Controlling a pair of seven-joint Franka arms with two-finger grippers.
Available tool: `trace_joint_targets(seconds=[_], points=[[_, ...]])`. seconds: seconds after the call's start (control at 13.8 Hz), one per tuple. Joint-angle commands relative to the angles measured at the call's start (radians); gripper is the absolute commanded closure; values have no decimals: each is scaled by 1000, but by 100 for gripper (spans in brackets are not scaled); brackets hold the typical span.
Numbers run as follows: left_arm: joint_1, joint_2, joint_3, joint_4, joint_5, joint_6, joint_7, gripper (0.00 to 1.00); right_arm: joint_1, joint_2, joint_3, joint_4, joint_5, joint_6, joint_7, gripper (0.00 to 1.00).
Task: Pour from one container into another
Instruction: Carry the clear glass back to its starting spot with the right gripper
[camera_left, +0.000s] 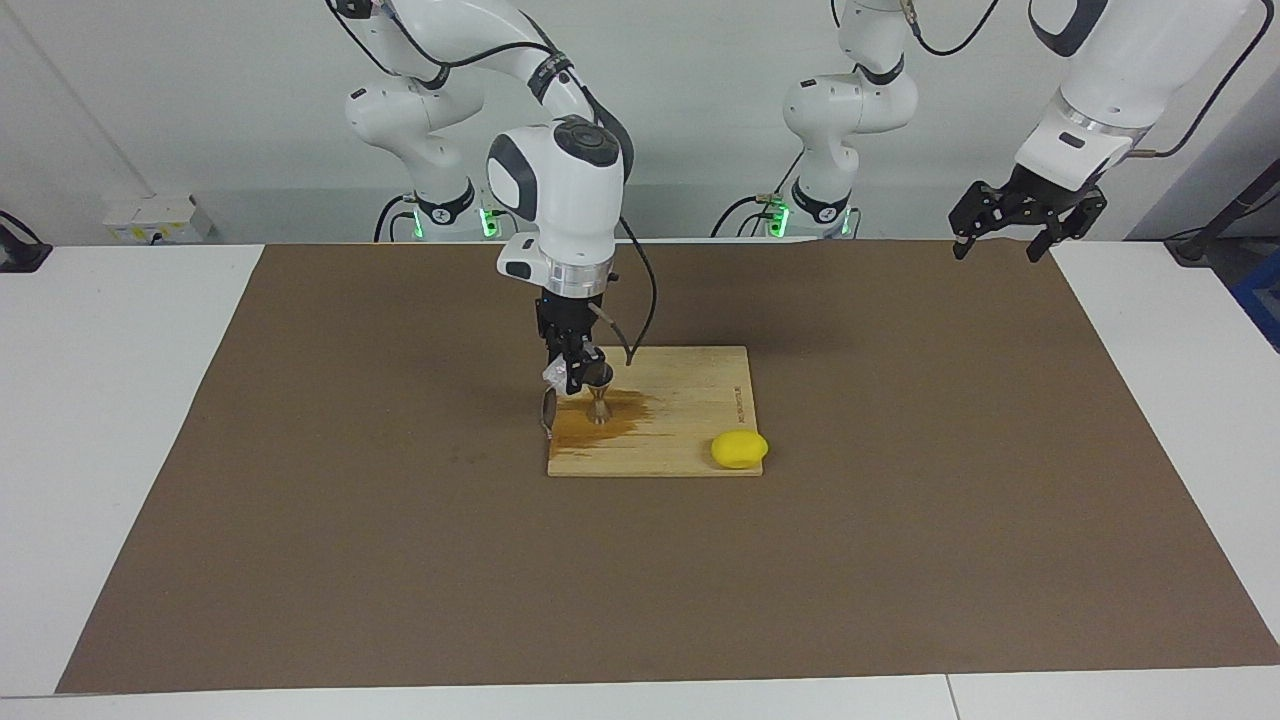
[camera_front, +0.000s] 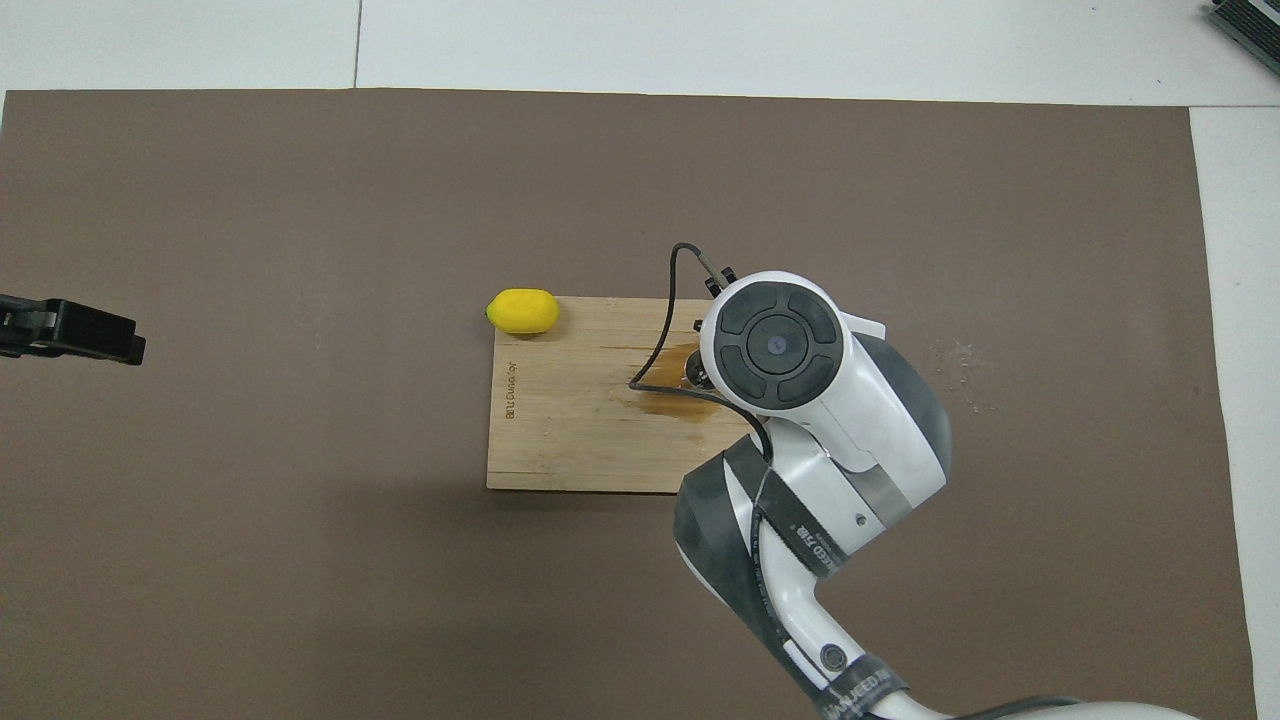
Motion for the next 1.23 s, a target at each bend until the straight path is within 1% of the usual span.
trace_joint_targets(seconds=[0.0, 0.22, 0.8, 0.94, 1.16], points=[[14, -12, -10, -8, -4, -11, 4, 0, -15, 1, 4, 22, 69, -19, 18, 100], [14, -11, -10, -8, -4, -11, 4, 0, -25, 4, 2, 22, 132, -19, 18, 100], [14, -12, -10, -8, -4, -11, 4, 0, -94, 7, 2, 11, 293, -5, 13, 100], [14, -11, -10, -8, -4, -11, 4, 0, -131, 7, 2, 2, 362, -5, -17, 100], [14, -11, -10, -8, -4, -11, 4, 0, -226, 4, 2, -30, 501, -5, -84, 100]])
